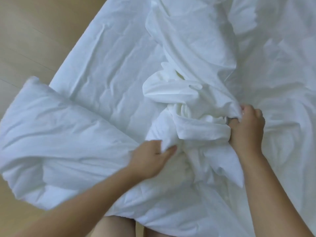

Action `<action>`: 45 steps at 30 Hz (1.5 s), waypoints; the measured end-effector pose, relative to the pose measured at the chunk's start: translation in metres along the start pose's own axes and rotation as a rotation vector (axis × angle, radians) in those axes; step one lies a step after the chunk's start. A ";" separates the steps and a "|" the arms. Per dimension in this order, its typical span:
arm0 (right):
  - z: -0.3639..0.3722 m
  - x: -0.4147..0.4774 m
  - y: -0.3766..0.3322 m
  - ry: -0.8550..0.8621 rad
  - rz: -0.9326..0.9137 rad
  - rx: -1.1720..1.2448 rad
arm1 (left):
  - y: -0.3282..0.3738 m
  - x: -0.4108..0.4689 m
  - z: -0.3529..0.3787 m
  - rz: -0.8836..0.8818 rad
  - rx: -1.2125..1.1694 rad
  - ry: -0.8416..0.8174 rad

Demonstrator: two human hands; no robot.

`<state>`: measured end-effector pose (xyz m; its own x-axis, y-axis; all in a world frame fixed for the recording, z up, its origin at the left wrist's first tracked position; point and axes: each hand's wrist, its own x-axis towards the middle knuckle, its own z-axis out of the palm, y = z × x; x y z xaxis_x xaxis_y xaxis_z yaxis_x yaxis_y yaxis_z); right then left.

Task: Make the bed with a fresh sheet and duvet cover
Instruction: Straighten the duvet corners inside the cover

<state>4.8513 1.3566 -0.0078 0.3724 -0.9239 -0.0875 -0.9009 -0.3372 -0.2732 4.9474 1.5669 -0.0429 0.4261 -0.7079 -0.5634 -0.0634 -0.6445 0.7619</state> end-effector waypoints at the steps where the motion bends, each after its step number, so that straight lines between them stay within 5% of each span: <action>1: -0.007 -0.009 -0.008 0.027 -0.093 0.070 | 0.010 -0.005 0.019 0.024 0.019 -0.013; 4: -0.017 -0.051 -0.040 -0.071 -0.467 0.256 | 0.025 -0.011 0.064 0.094 0.082 -0.045; 6: -0.005 -0.071 -0.048 -0.297 -0.591 0.078 | 0.018 -0.013 0.062 0.206 0.091 0.007; 8: 0.016 -0.074 -0.041 -0.529 -0.532 -0.245 | -0.008 -0.013 0.040 0.367 0.184 0.013; 10: 0.036 -0.070 -0.030 -0.584 -0.453 -0.333 | -0.047 -0.005 0.001 0.460 0.500 -0.068; 13: 0.056 -0.068 -0.020 -0.462 -0.473 -0.309 | -0.100 0.008 -0.082 0.160 1.067 -0.229; 16: 0.066 -0.070 -0.025 -0.421 -0.474 -0.291 | -0.130 0.004 -0.122 -0.194 1.260 -0.303; 20: 0.069 -0.066 -0.033 -0.441 -0.507 -0.314 | -0.134 -0.021 -0.059 -0.225 0.959 -0.256; 25: 0.057 -0.065 -0.030 -0.479 -0.581 -0.293 | -0.114 -0.087 0.062 -0.421 0.247 0.092; 30: 0.030 -0.063 0.014 -0.482 -0.659 -0.294 | -0.035 -0.116 0.187 -0.357 0.182 -0.086; 36: 0.018 -0.057 0.074 -0.419 -0.685 -0.213 | -0.005 -0.075 0.284 -0.381 -0.065 0.055; 40: 0.021 -0.060 0.085 -0.285 -0.713 -0.174 | 0.002 -0.073 0.306 -0.250 0.397 0.035; 43: 0.026 -0.065 0.091 -0.206 -0.715 -0.144 | 0.023 -0.095 0.259 -0.062 0.568 -0.310; 45: 0.033 -0.070 0.097 -0.133 -0.744 -0.126 | 0.021 -0.106 0.218 0.157 0.631 -0.345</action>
<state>4.7454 1.3948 -0.0601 0.9072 -0.4188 -0.0397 -0.4181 -0.8873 -0.1947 4.7040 1.5650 -0.0371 0.0675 -0.7890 -0.6107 -0.6521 -0.4982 0.5715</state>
